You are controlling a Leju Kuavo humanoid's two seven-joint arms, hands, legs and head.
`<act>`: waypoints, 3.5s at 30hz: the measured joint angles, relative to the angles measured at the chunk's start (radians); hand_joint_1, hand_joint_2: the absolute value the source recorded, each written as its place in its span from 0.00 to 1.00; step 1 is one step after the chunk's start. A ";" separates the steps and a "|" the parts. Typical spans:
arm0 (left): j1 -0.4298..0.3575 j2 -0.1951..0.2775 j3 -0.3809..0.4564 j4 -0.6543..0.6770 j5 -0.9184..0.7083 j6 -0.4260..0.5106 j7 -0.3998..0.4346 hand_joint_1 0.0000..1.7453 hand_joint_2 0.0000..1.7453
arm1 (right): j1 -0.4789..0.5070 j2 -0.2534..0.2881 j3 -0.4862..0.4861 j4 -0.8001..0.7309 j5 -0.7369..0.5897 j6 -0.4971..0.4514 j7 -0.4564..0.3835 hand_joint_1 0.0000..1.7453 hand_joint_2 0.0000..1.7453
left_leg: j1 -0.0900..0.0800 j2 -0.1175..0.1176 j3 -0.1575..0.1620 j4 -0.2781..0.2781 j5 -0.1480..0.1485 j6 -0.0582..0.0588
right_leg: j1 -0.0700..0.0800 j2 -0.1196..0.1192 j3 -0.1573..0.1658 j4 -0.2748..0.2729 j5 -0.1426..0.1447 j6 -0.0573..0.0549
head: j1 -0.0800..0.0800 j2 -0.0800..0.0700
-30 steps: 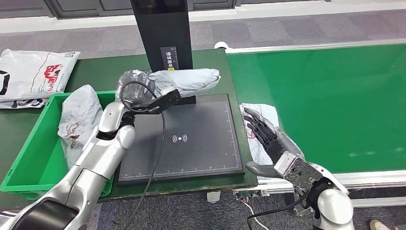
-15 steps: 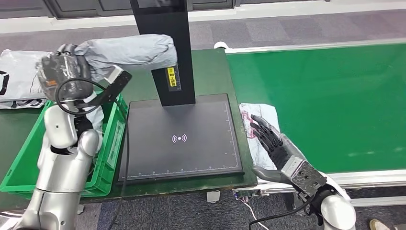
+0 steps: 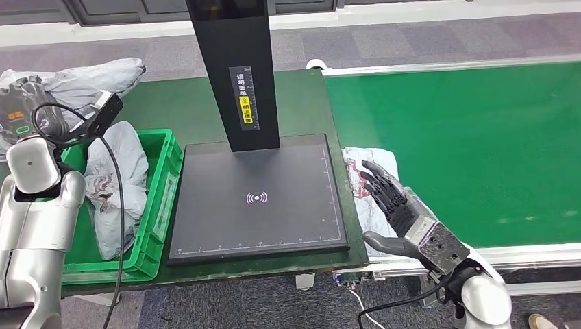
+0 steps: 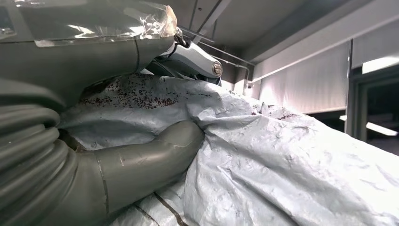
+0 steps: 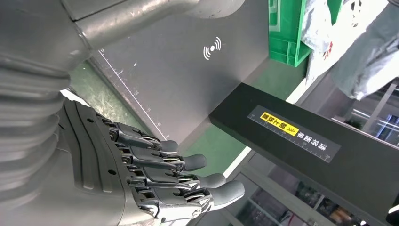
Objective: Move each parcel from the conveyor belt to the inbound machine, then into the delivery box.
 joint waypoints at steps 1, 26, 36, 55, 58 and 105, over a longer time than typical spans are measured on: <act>-0.001 0.006 0.000 0.014 0.000 0.000 0.002 1.00 1.00 | 0.000 0.000 0.000 0.000 0.000 0.000 0.000 0.00 1.00 | 0.000 0.000 0.000 0.000 0.000 0.000 | 0.000 0.000 0.000 0.000 0.000 0.000 | 0.000 0.000; 0.089 0.007 0.000 0.045 0.012 -0.069 -0.044 0.00 0.00 | 0.021 -0.001 -0.022 0.012 -0.017 0.000 -0.026 0.00 1.00 | 0.000 0.001 -0.001 0.001 -0.001 0.000 | 0.000 0.001 -0.001 -0.001 0.000 0.000 | 0.000 0.000; 0.233 0.008 0.000 -0.160 0.103 -0.062 -0.060 0.00 1.00 | 0.031 -0.004 -0.022 0.029 -0.032 0.000 -0.039 0.00 1.00 | 0.000 0.001 -0.002 0.000 -0.001 0.000 | 0.000 0.001 -0.001 -0.001 0.000 0.000 | 0.000 0.000; 0.238 0.003 -0.002 -0.300 1.042 -0.568 -0.462 0.00 1.00 | 0.025 -0.029 -0.051 0.039 -0.092 0.000 -0.018 0.00 1.00 | 0.000 0.001 -0.004 0.003 -0.001 0.000 | 0.000 0.000 -0.002 -0.001 0.000 0.001 | 0.000 0.000; 0.235 -0.020 -0.008 -0.350 1.561 -0.801 -0.524 0.00 1.00 | 0.014 -0.041 -0.060 0.048 -0.096 0.000 -0.016 0.00 1.00 | 0.000 0.005 -0.004 0.003 -0.003 0.002 | -0.001 0.002 -0.003 -0.001 0.001 0.001 | 0.000 0.000; 0.552 -0.390 -0.333 -0.394 1.792 -1.051 -0.744 0.00 1.00 | -0.653 -0.327 0.118 1.295 0.474 0.000 0.222 0.00 1.00 | -0.005 -0.004 -0.009 0.009 -0.002 0.013 | -0.002 -0.005 -0.002 -0.001 0.003 0.011 | 0.000 0.000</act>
